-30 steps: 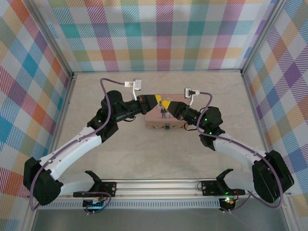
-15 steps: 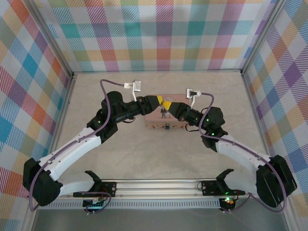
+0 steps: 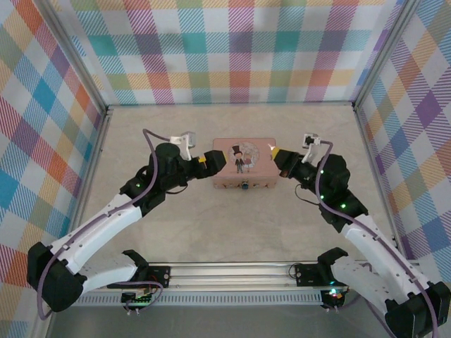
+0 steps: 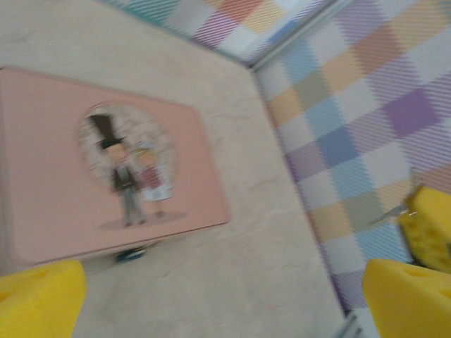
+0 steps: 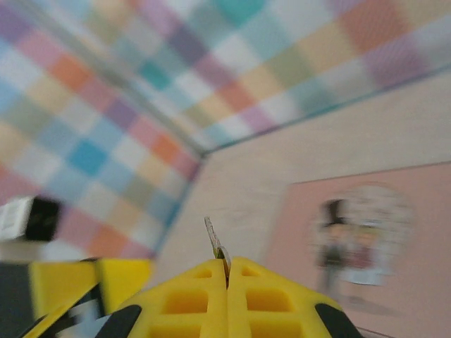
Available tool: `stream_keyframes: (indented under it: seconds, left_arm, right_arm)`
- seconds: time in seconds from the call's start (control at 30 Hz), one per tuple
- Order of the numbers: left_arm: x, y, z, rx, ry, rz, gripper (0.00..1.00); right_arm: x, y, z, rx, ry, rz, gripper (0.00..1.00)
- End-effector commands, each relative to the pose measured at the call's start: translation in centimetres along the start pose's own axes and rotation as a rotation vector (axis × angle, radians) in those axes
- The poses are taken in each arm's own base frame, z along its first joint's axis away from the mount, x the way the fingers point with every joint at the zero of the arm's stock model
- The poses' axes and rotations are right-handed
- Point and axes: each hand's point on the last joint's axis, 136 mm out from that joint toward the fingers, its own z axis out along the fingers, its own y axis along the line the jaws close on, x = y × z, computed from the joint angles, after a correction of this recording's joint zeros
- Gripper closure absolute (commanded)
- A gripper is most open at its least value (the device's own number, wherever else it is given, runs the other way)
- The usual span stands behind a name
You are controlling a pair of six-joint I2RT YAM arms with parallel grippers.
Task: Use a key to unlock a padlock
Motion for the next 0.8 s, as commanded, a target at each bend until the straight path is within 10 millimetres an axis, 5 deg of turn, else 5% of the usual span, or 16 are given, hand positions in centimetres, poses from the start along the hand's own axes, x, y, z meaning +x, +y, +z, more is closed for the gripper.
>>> stream_keyframes:
  seconds: [0.0,0.3,0.53,0.77]
  left_arm:
    - [0.8,4.1,1.0,-0.15,0.008,0.011,0.0]
    - [0.4,8.0,5.6,-0.185,0.02,-0.046,0.0]
    - [-0.3,9.4,9.1,-0.18,0.039,-0.073,0.0]
    - [-0.8,10.9,11.5,-0.175,0.055,-0.116,0.0]
  right_arm:
    - [1.1,-8.1,-1.2,0.432,0.06,-0.132,1.0]
    - [3.7,-15.7,1.2,0.751,0.159,-0.204,1.0]
    - [6.4,-18.0,3.9,0.778,0.252,-0.199,1.0]
    - [8.6,-18.1,5.5,0.721,0.319,-0.164,1.0]
